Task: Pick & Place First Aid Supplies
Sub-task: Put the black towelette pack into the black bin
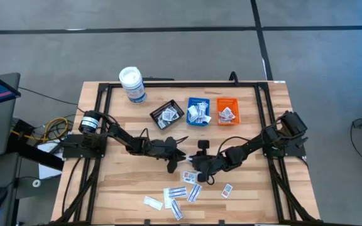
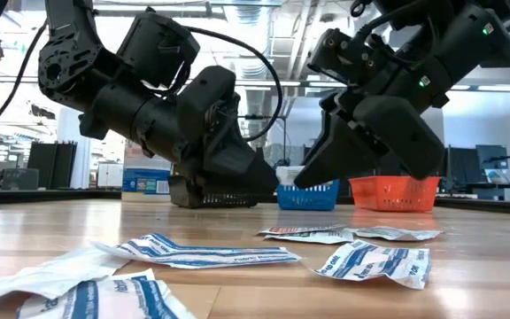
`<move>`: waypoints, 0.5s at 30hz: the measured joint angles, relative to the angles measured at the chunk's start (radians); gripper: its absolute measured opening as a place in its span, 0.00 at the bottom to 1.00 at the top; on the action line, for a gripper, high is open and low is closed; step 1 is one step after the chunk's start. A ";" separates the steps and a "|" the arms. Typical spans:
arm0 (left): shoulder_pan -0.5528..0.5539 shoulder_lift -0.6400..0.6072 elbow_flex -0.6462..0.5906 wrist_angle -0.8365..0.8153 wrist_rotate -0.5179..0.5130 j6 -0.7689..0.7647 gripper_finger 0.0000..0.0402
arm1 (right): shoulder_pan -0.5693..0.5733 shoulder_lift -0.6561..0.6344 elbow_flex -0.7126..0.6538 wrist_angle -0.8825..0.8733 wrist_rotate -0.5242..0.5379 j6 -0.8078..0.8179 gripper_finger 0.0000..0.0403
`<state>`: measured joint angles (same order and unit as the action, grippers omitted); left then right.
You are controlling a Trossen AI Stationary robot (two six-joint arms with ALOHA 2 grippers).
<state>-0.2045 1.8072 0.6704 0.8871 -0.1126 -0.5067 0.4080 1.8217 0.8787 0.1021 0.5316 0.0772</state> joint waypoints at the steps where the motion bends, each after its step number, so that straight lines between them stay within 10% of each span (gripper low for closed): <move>1: -0.003 0.000 0.000 0.005 -0.002 0.009 0.26 | 0.000 0.000 0.000 0.005 -0.007 0.001 0.17; 15: -0.025 0.000 0.000 0.026 0.037 0.084 0.26 | -0.001 -0.001 0.000 -0.051 -0.009 0.002 0.17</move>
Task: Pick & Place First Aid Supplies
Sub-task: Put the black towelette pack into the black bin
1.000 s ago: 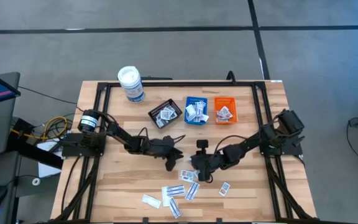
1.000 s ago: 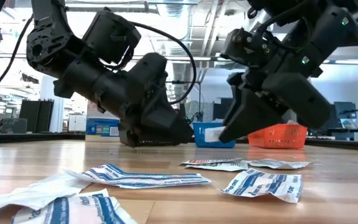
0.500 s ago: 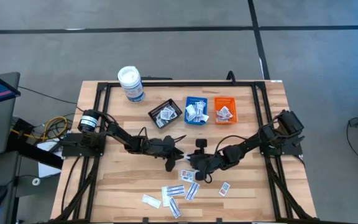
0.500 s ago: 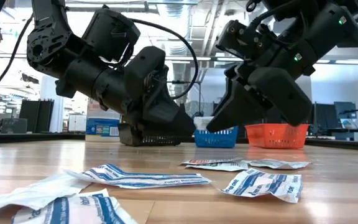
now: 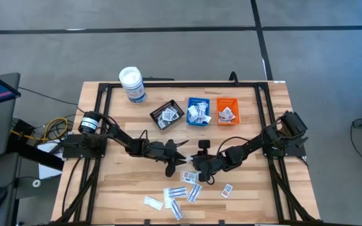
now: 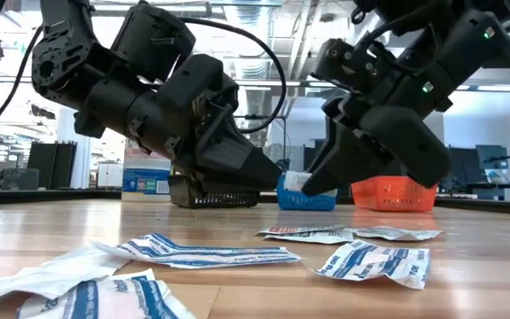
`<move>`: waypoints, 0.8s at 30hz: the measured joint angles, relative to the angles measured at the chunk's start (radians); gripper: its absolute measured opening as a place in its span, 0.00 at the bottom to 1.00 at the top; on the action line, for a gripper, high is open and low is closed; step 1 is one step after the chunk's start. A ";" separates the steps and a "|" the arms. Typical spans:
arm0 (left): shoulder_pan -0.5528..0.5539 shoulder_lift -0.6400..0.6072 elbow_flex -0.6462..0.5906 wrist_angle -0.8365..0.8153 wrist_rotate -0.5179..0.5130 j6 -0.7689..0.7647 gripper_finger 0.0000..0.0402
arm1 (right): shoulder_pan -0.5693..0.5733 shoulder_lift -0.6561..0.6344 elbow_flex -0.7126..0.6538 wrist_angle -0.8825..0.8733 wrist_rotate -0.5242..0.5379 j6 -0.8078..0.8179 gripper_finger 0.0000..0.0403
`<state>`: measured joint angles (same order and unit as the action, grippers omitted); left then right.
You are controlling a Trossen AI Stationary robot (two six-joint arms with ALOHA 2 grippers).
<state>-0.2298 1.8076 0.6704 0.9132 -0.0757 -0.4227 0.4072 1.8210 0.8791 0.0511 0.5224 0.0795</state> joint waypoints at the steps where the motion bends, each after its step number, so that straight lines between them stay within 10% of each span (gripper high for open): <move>1: 0.000 0.000 0.000 0.000 0.001 0.000 0.26 | 0.000 0.000 0.000 0.006 0.000 0.000 0.17; 24: -0.006 0.001 0.002 0.038 -0.028 0.084 0.19 | -0.017 0.000 0.000 0.090 -0.027 0.022 0.17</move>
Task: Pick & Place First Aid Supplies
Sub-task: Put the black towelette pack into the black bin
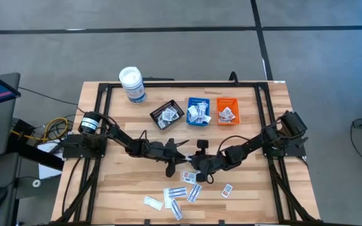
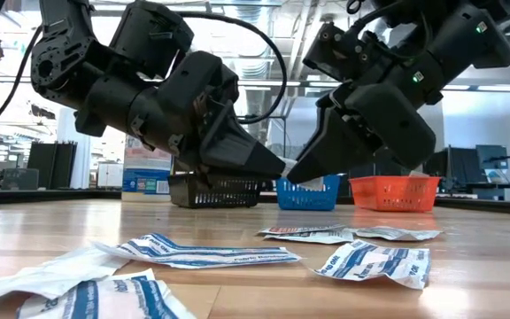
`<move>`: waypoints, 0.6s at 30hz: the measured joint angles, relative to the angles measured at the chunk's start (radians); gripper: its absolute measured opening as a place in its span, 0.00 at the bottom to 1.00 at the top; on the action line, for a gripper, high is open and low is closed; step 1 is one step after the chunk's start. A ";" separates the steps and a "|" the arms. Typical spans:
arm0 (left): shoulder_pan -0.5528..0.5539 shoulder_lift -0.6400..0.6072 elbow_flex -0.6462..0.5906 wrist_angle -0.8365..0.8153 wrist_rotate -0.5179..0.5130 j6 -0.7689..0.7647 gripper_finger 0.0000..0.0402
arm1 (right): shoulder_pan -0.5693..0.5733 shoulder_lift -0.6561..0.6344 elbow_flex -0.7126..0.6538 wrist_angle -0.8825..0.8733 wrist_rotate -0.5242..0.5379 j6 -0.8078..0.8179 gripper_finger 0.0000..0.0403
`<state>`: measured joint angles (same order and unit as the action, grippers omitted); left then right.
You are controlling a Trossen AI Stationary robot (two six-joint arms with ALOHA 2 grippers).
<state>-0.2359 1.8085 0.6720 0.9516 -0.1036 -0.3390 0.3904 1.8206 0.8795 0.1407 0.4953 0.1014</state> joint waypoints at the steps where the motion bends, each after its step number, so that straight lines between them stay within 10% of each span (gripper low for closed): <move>1: 0.000 0.000 0.000 0.000 0.000 0.000 0.16 | 0.000 0.000 0.000 -0.002 0.000 -0.002 0.17; 18: -0.010 0.000 0.001 -0.013 0.063 0.108 0.01 | 0.000 -0.002 0.000 -0.063 -0.044 0.108 0.52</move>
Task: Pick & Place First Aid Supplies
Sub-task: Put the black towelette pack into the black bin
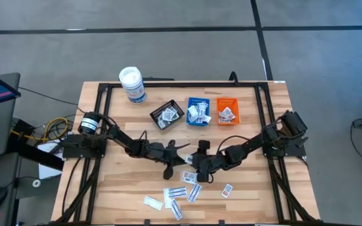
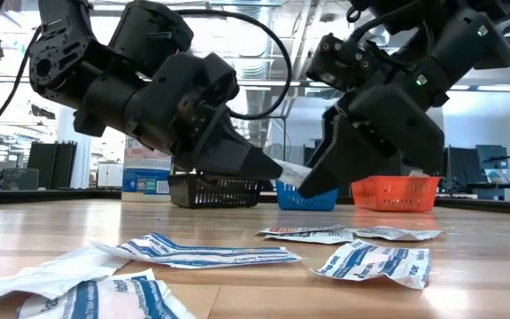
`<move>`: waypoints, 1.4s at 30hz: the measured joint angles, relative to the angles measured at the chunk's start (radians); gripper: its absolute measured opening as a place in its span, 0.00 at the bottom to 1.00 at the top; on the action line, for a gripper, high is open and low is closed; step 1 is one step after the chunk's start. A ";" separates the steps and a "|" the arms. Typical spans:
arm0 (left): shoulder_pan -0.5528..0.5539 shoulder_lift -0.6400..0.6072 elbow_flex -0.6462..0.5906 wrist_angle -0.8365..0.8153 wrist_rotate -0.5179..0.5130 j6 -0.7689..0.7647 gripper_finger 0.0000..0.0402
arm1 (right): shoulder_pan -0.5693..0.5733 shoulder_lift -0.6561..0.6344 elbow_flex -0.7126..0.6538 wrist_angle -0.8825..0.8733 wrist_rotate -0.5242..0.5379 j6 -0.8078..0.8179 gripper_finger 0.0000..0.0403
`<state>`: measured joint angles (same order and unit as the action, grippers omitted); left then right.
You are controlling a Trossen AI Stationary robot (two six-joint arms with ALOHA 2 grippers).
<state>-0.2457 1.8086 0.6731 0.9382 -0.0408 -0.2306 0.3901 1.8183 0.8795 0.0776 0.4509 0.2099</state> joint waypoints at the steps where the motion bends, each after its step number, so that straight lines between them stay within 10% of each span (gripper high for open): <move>1: -0.005 0.000 0.000 -0.004 0.001 0.023 0.01 | 0.000 -0.005 0.000 -0.001 -0.011 0.011 0.54; 19: -0.140 0.000 0.000 -0.021 -0.214 0.583 0.01 | -0.002 -0.175 -0.020 -0.090 -0.230 0.208 0.57; 42: -0.146 0.000 0.000 -0.017 -0.285 0.615 0.01 | -0.108 -0.030 -0.013 0.148 -0.451 0.210 0.47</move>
<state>-0.3913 1.8084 0.6735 0.9211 -0.3255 0.3846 0.2821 1.7882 0.8669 0.2252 -0.0002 0.4198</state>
